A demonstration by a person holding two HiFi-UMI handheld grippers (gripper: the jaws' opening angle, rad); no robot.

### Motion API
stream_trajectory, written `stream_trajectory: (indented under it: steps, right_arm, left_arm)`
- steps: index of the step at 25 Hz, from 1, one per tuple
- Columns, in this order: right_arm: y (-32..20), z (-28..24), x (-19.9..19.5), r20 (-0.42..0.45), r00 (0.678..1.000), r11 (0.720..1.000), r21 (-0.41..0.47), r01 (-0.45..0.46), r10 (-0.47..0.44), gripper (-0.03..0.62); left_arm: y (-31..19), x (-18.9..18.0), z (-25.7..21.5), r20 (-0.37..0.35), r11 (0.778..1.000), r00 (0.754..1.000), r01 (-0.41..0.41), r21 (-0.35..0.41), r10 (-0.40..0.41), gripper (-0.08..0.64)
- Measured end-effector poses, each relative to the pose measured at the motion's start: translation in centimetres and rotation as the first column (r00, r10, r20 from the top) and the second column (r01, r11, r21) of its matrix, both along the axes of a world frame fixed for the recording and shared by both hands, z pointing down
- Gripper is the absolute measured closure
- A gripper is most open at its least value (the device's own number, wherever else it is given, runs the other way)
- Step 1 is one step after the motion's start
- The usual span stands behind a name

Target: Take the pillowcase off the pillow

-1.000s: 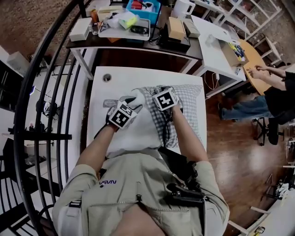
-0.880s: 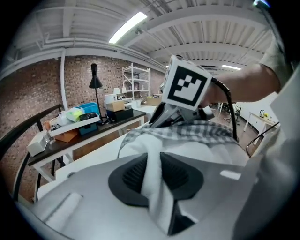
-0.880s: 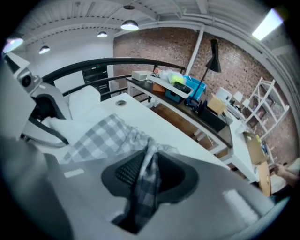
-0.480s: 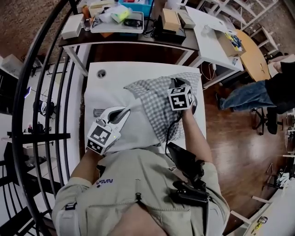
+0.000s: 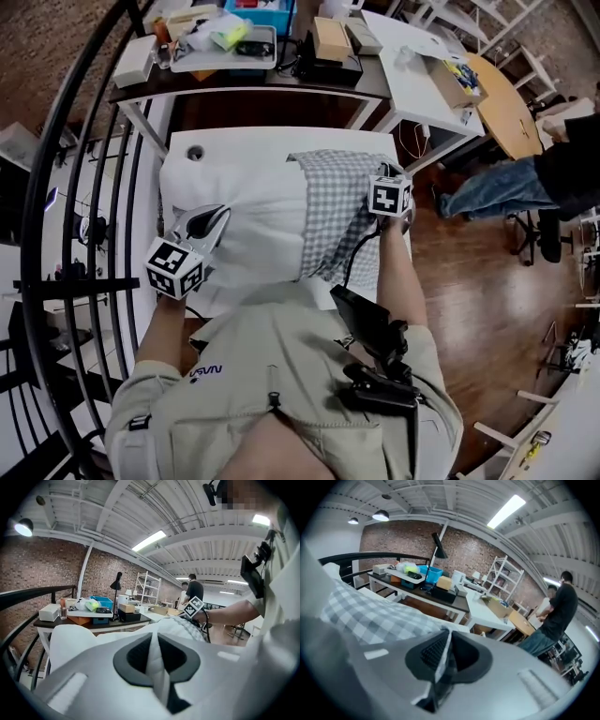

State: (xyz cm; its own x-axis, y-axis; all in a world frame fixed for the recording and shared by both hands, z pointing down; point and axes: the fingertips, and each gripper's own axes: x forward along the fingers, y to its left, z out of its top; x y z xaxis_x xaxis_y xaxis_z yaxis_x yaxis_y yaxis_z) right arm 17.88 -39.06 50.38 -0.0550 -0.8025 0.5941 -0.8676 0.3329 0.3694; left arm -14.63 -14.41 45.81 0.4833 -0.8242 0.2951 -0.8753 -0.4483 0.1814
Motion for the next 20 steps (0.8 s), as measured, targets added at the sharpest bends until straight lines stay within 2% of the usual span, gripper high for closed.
stream_trajectory:
  steps: [2, 4, 7, 9, 10, 13, 15, 20]
  right_arm:
    - [0.2, 2.2, 0.2, 0.004, 1.000, 0.999, -0.046, -0.010, 0.010, 0.577]
    - [0.7, 3.5, -0.2, 0.027, 1.000, 0.997, -0.071, 0.005, -0.003, 0.575]
    - [1.5, 3.1, -1.1, 0.064, 0.996, 0.998, -0.039, 0.058, -0.055, 0.561]
    - [2.6, 2.1, -1.4, 0.094, 0.993, 0.997, -0.018, 0.074, -0.072, 0.535]
    - [3.5, 1.4, -1.5, 0.117, 0.990, 0.997, -0.008, 0.080, -0.078, 0.532]
    - [7.4, -0.8, -2.5, 0.211, 0.972, 0.995, 0.027, 0.097, -0.101, 0.512]
    - [10.8, -1.6, -3.6, 0.266, 0.956, 0.992, 0.038, 0.119, -0.125, 0.497]
    - [21.0, -0.2, -5.8, 0.346, 0.928, 0.988, -0.018, 0.151, -0.136, 0.473]
  left_arm:
    - [-2.2, -0.4, 2.5, -0.021, 0.999, 0.999, 0.023, -0.046, -0.024, 0.538]
    - [-4.6, -0.5, 4.3, -0.001, 0.997, 1.000, 0.030, -0.077, -0.030, 0.533]
    - [-7.1, 0.2, 5.4, 0.109, 0.996, 0.994, 0.004, -0.087, 0.006, 0.466]
    - [-7.9, 0.7, 5.1, 0.171, 0.997, 0.985, -0.012, -0.075, 0.025, 0.410]
    - [-7.9, 1.0, 4.8, 0.194, 0.998, 0.981, -0.018, -0.063, 0.030, 0.405]
    - [-6.3, 2.3, 3.1, 0.262, 0.999, 0.964, -0.049, -0.013, 0.051, 0.334]
    - [-4.4, 3.6, 2.0, 0.310, 0.995, 0.947, -0.096, 0.016, 0.087, 0.313]
    - [3.7, 9.1, 3.5, 0.393, 0.960, 0.881, -0.280, -0.013, 0.262, 0.313]
